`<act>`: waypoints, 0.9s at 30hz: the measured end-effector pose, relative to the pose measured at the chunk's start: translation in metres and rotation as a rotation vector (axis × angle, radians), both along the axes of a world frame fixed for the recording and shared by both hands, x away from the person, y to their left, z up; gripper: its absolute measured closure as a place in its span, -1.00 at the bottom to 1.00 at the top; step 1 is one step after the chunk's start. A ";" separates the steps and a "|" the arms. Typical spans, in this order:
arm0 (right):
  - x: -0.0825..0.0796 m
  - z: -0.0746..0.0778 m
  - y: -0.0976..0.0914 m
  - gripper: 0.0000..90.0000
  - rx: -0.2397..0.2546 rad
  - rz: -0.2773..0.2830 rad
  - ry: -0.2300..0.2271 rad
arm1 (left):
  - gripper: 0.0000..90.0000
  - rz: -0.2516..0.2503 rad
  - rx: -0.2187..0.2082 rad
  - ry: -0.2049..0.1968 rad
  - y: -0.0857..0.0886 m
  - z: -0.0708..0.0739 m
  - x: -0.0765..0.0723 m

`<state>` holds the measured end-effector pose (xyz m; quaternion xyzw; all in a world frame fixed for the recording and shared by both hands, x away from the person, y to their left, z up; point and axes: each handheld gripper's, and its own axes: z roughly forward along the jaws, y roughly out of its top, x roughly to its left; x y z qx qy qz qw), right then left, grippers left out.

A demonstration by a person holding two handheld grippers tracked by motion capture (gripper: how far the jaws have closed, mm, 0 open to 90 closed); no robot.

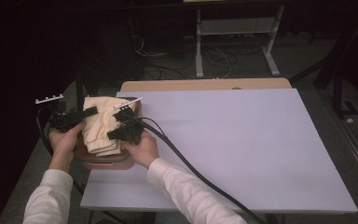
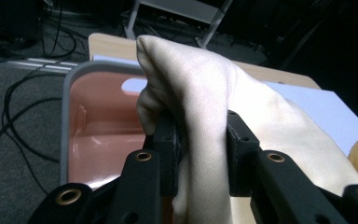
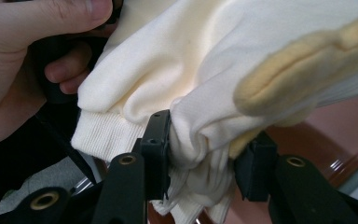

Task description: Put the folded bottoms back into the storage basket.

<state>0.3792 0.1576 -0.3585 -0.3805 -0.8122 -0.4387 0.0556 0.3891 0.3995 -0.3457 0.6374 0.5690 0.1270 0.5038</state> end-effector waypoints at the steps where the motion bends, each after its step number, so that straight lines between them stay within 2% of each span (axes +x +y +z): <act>1: 0.000 0.000 0.000 0.34 0.000 0.000 0.000 | 0.56 -0.003 0.004 0.005 0.001 -0.002 0.000; 3: 0.000 -0.005 0.002 0.34 -0.001 0.000 0.010 | 0.56 -0.005 0.011 0.023 0.003 -0.005 0.002; 10: -0.001 -0.013 0.006 0.33 -0.002 -0.002 0.029 | 0.55 -0.012 0.025 0.041 0.002 -0.009 0.004; 14: 0.000 -0.015 0.006 0.22 -0.009 0.017 0.042 | 0.52 -0.010 0.024 0.048 0.001 -0.011 0.005; 15: 0.001 -0.015 0.006 0.18 -0.005 0.024 0.053 | 0.49 -0.002 0.021 0.049 0.001 -0.012 0.005; 17: 0.003 -0.015 0.005 0.15 0.000 0.029 0.089 | 0.31 0.014 0.001 0.064 0.001 -0.013 0.006; 18: 0.004 -0.015 0.004 0.14 0.000 0.035 0.094 | 0.21 0.020 0.013 0.074 0.000 -0.014 0.007; 20: 0.005 -0.014 0.003 0.09 -0.013 0.038 0.092 | 0.10 0.023 0.039 0.077 -0.001 -0.015 0.007; 23: 0.007 -0.012 -0.001 0.05 -0.038 0.041 0.055 | 0.00 0.035 0.061 0.069 -0.006 -0.014 0.006; 24: 0.008 -0.007 -0.004 0.00 -0.027 0.045 0.038 | -0.11 0.041 0.083 0.069 -0.009 -0.012 0.006; 27: 0.009 -0.003 -0.007 -0.07 -0.015 0.044 0.023 | -0.19 0.046 0.097 0.064 -0.012 -0.010 0.006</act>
